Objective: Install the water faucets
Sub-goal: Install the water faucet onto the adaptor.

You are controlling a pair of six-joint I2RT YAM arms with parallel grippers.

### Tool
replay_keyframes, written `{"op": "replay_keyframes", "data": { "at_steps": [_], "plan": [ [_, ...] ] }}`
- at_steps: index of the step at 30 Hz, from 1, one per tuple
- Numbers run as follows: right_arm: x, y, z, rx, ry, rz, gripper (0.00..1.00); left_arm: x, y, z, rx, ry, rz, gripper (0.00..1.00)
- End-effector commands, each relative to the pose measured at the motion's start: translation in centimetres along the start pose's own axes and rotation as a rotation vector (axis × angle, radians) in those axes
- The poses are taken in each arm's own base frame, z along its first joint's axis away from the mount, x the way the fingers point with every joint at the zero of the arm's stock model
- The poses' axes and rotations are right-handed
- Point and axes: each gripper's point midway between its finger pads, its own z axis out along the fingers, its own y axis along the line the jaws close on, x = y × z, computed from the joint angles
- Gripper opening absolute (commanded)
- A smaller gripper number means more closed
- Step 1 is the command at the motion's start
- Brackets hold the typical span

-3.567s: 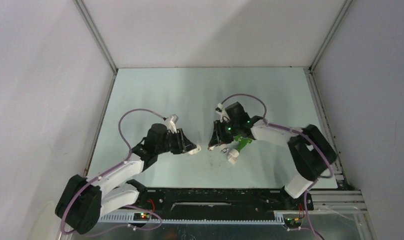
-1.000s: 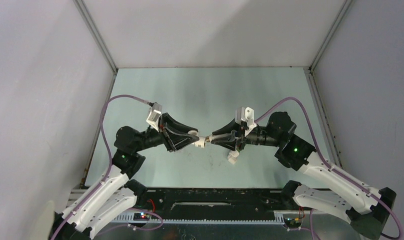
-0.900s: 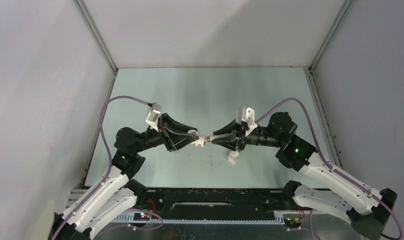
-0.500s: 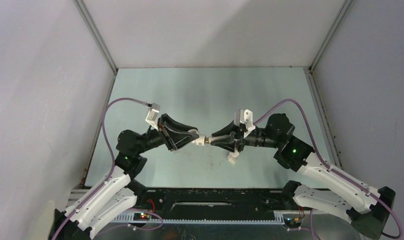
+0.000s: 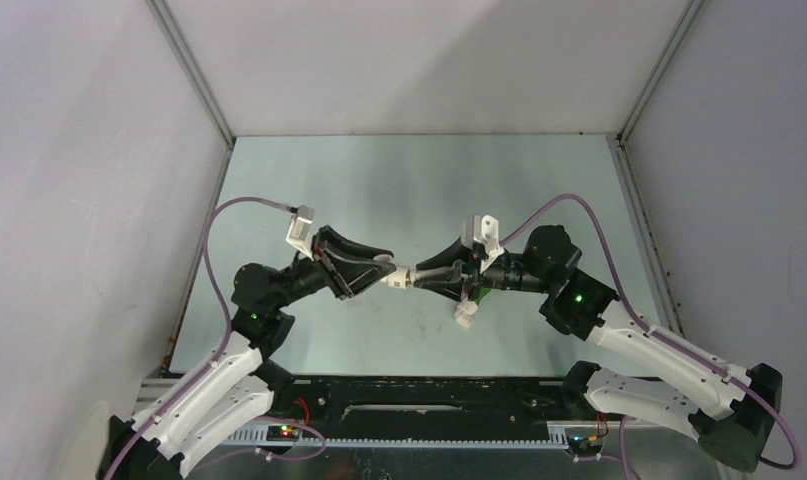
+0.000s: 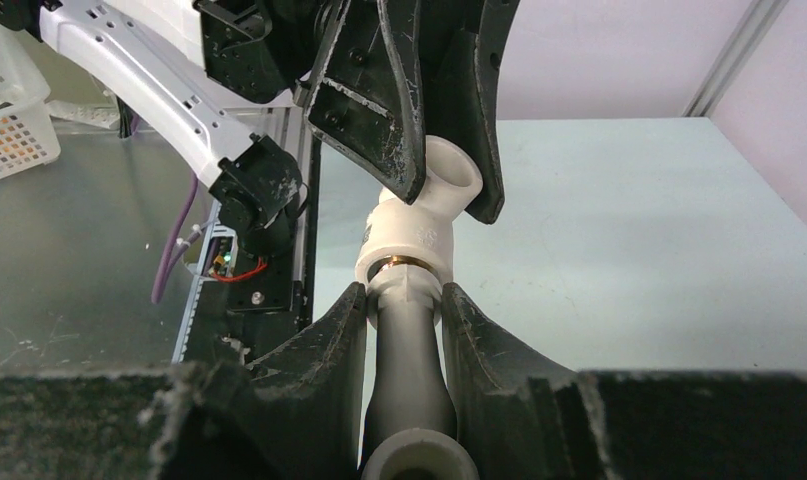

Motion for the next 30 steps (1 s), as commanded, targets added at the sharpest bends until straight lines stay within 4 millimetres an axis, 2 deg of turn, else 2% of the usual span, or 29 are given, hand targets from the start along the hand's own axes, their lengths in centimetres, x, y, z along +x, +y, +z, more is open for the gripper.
{"op": "replay_keyframes", "data": {
  "at_steps": [1, 16, 23, 30],
  "plan": [
    [-1.9, -0.9, 0.4, 0.048, -0.083, -0.047, 0.00, -1.1, -1.5, 0.0, 0.058, -0.051, 0.015, 0.00],
    [-3.6, -3.0, -0.7, 0.216, -0.238, -0.043, 0.00, -1.7, -1.4, 0.0, 0.076, -0.122, -0.032, 0.00],
    [-2.5, -2.6, 0.2, 0.173, -0.224, -0.022, 0.00, -1.6, -1.4, 0.0, 0.080, -0.125, -0.040, 0.00],
    [-2.5, -2.5, 0.3, 0.179, -0.241, 0.080, 0.00, -1.6, -1.4, 0.0, 0.083, -0.128, -0.039, 0.00]
  ]
}}
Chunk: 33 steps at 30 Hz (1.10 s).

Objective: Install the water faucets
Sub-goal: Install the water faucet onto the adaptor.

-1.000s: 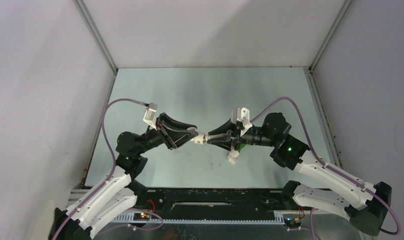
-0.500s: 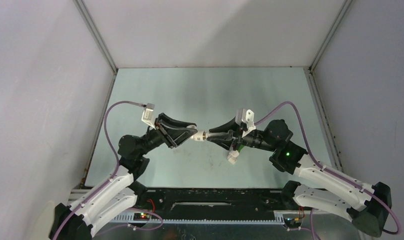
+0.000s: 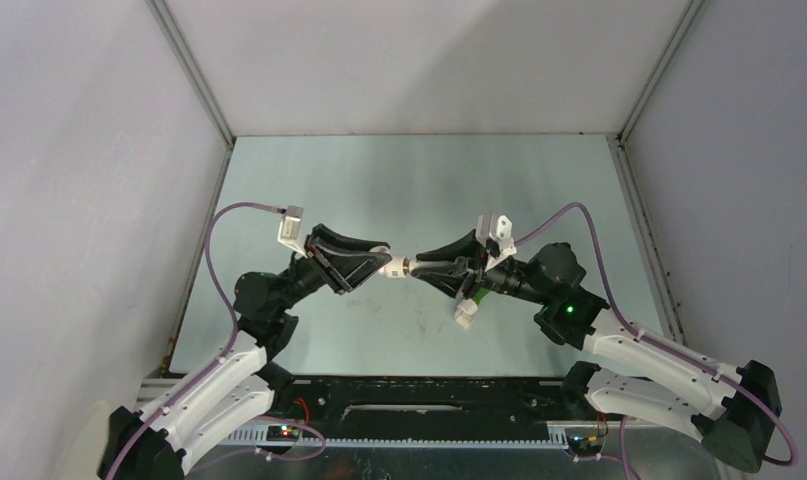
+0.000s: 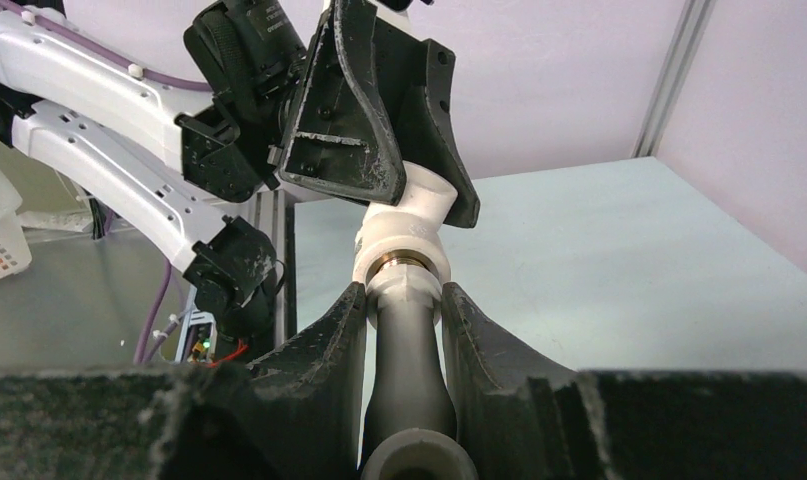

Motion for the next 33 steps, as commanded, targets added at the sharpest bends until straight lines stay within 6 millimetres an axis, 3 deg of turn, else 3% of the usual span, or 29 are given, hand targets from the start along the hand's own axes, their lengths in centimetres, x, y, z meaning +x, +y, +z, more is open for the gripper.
{"op": "replay_keyframes", "data": {
  "at_steps": [1, 13, 22, 33],
  "plan": [
    [-1.3, -1.0, 0.5, 0.062, -0.063, 0.069, 0.00, 0.1, -2.1, -0.1, 0.088, 0.013, 0.001, 0.00],
    [-1.8, -1.0, 0.9, 0.128, -0.106, 0.463, 0.00, 0.1, -2.0, -0.3, 0.084, 0.007, 0.015, 0.00],
    [0.5, -1.2, 1.8, 0.198, 0.088, 0.664, 0.00, 0.2, -2.0, -0.4, 0.078, 0.010, 0.028, 0.00],
    [1.2, -2.2, 2.2, 0.276, 0.082, 0.936, 0.00, 0.3, -1.8, -0.7, 0.062, 0.005, 0.038, 0.00]
  ]
}}
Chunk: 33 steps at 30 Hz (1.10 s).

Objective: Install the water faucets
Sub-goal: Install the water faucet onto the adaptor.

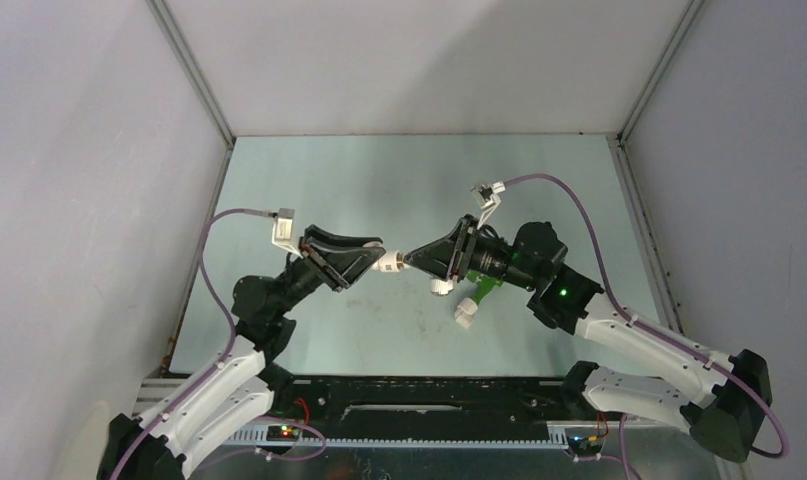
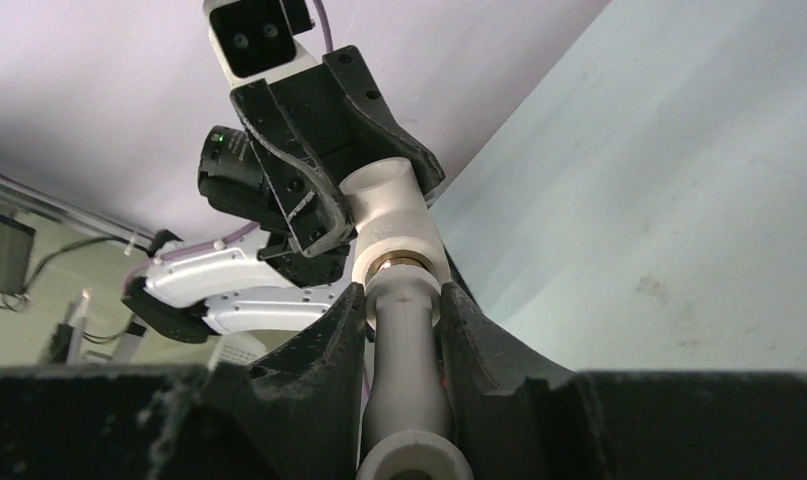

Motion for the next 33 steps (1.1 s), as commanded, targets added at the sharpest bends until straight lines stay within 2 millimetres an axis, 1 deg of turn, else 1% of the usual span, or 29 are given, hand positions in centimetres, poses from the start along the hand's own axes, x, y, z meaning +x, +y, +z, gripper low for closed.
{"op": "replay_keyframes", "data": {
  "at_steps": [1, 8, 13, 20, 26, 33],
  "plan": [
    [-0.3, -0.8, 1.0, 0.062, 0.002, 0.213, 0.00, 1.2, -3.0, -0.5, 0.124, 0.074, 0.032, 0.00],
    [0.5, -2.2, 1.5, 0.094, 0.074, 0.506, 0.00, 1.7, -2.8, -0.7, 0.106, 0.098, 0.068, 0.00],
    [1.2, -3.1, 1.8, 0.115, 0.138, 0.678, 0.00, 1.9, -2.7, -0.8, 0.102, 0.112, 0.079, 0.00],
    [2.8, -3.2, 2.4, 0.112, 0.240, 0.819, 0.00, 2.3, -2.4, -0.9, 0.095, 0.124, 0.097, 0.00],
    [3.5, -3.0, 3.0, 0.080, 0.301, 0.900, 0.00, 3.1, -2.2, -1.0, 0.089, 0.158, 0.148, 0.00],
    [3.7, -3.2, 3.1, 0.067, 0.308, 0.940, 0.00, 3.4, -2.1, -1.3, 0.077, 0.175, 0.175, 0.00]
  ]
}}
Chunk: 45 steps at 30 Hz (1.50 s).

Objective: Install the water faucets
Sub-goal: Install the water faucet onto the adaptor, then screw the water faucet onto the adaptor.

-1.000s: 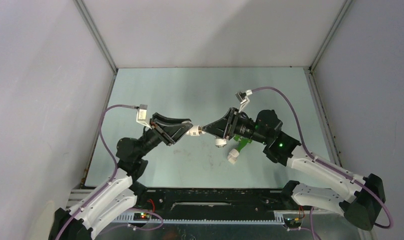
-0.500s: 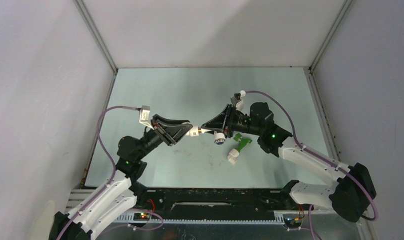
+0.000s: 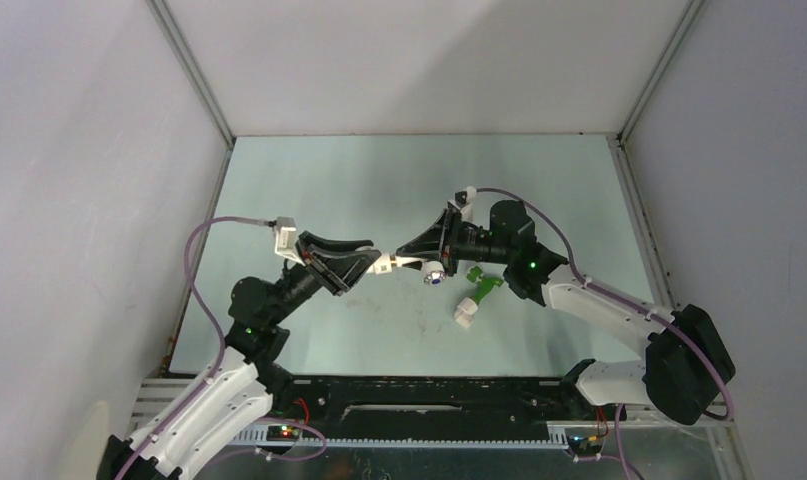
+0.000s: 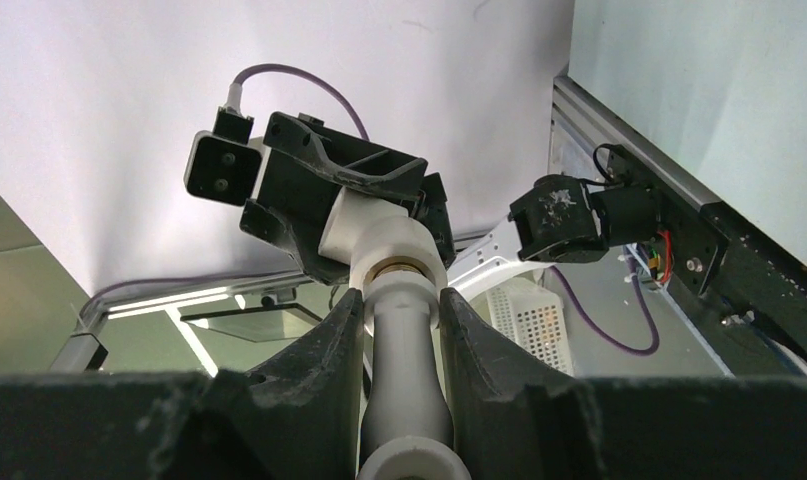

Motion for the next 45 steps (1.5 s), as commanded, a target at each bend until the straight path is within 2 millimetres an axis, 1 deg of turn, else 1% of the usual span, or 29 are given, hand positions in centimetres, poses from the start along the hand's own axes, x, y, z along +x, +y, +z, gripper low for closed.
{"op": "replay_keyframes", "data": {
  "at_steps": [1, 7, 12, 15, 18, 25, 31, 34, 37, 39, 45],
  "plan": [
    [1.5, -0.3, 1.1, 0.011, 0.073, 0.065, 0.00, 1.5, -5.3, -0.4, 0.238, 0.113, 0.053, 0.00],
    [1.6, -0.6, 1.0, 0.024, 0.071, 0.053, 0.00, 1.2, -4.8, -0.4, 0.210, 0.104, 0.078, 0.00],
    [1.1, -1.0, 0.9, 0.023, 0.053, 0.071, 0.00, 0.6, -6.1, -0.6, 0.267, 0.090, 0.125, 0.00],
    [1.1, -0.7, 0.9, 0.012, 0.055, 0.077, 0.00, 1.4, -7.2, -1.1, 0.348, 0.132, 0.179, 0.00],
    [1.1, -0.5, 0.9, 0.005, 0.059, 0.079, 0.00, 2.4, -7.9, -1.7, 0.407, 0.186, 0.255, 0.00],
    [1.2, -0.4, 0.9, 0.003, 0.064, 0.081, 0.00, 3.9, -7.3, -2.8, 0.440, 0.289, 0.485, 0.00],
    [1.4, -0.5, 0.9, 0.004, 0.072, 0.083, 0.00, 5.3, -7.3, -3.7, 0.532, 0.372, 0.649, 0.00],
    [1.5, -0.5, 1.0, 0.004, 0.074, 0.084, 0.00, 6.0, -6.6, -4.1, 0.534, 0.420, 0.724, 0.00],
    [1.6, -0.4, 1.0, 0.002, 0.078, 0.085, 0.00, 6.4, -5.8, -4.2, 0.527, 0.457, 0.827, 0.00],
    [1.6, -0.4, 1.0, 0.000, 0.080, 0.088, 0.00, 6.5, -5.1, -4.2, 0.510, 0.484, 0.897, 0.00],
    [1.6, -0.2, 1.1, -0.005, 0.080, 0.092, 0.00, 6.7, -4.2, -4.3, 0.505, 0.508, 1.096, 0.00]
  ]
}}
